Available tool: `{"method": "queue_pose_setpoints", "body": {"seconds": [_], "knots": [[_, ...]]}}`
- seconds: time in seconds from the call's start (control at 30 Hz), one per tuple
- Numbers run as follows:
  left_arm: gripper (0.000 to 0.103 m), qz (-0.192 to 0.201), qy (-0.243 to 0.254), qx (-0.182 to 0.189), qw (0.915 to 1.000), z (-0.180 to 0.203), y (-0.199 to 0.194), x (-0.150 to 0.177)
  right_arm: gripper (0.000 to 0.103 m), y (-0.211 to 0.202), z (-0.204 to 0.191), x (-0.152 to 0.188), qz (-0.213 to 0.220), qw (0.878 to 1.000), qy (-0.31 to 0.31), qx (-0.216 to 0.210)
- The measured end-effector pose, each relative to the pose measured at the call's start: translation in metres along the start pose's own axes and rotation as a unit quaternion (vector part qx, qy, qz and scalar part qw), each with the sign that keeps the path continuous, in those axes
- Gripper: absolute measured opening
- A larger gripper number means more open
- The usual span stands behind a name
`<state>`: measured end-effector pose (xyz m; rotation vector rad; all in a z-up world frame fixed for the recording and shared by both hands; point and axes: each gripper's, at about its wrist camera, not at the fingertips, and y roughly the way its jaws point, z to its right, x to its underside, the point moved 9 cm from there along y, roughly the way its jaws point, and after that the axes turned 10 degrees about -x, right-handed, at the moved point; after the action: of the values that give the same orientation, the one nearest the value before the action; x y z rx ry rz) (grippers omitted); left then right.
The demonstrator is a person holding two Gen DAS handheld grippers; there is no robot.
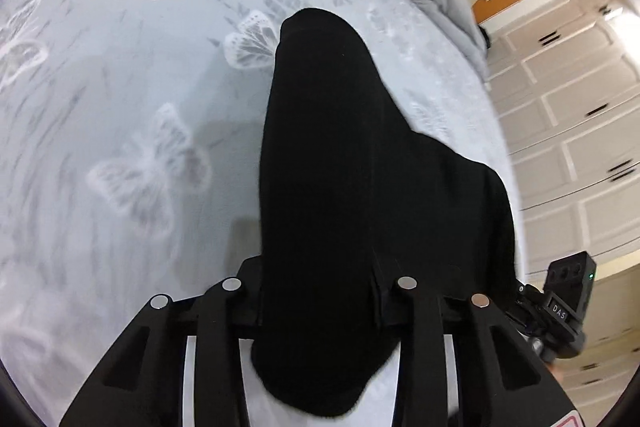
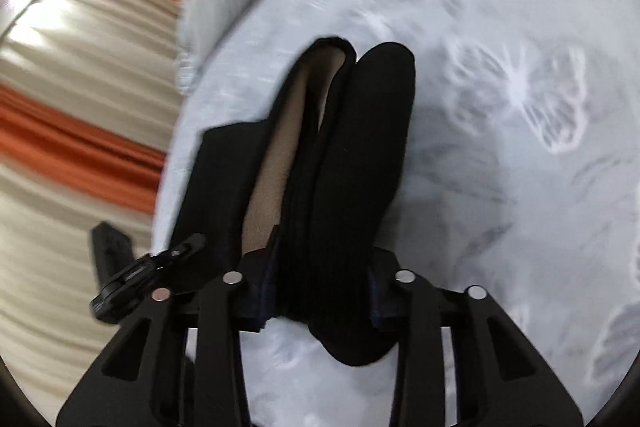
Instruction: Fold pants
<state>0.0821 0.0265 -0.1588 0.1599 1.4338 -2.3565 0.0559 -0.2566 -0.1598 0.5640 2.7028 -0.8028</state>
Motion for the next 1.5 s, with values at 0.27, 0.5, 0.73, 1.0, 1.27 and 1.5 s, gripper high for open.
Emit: {"method": "queue_pose_setpoints", "body": {"seconds": [0.27, 0.5, 0.73, 1.0, 1.27, 1.5], "knots": [[0.062, -0.012, 0.022, -0.090, 0.9956, -0.037, -0.016, 0.062, 0.071, -0.021, 0.049, 0.060, -0.005, 0.995, 0.067, 0.070], [0.082, 0.088, 0.051, -0.096, 0.9901, -0.017, -0.053, 0.038, 0.071, -0.029, 0.024, 0.041, 0.051, 0.996, 0.002, 0.075], [0.082, 0.080, 0.072, -0.144, 0.9838, -0.003, -0.030, 0.045, 0.071, -0.024, 0.012, 0.027, 0.081, 0.992, -0.028, 0.095], [0.083, 0.112, 0.128, -0.219, 0.9608, 0.011, -0.016, 0.040, 0.048, 0.030, 0.014, 0.047, -0.004, 0.980, -0.104, 0.167], [0.083, 0.136, 0.138, -0.220, 0.9561, 0.026, -0.023, 0.037, 0.016, 0.003, -0.053, 0.033, 0.061, 0.973, -0.189, 0.116], [0.085, 0.145, 0.181, -0.248, 0.9406, 0.034, -0.015, 0.044, 0.021, 0.007, 0.038, 0.039, 0.021, 0.973, -0.096, 0.207]]}}
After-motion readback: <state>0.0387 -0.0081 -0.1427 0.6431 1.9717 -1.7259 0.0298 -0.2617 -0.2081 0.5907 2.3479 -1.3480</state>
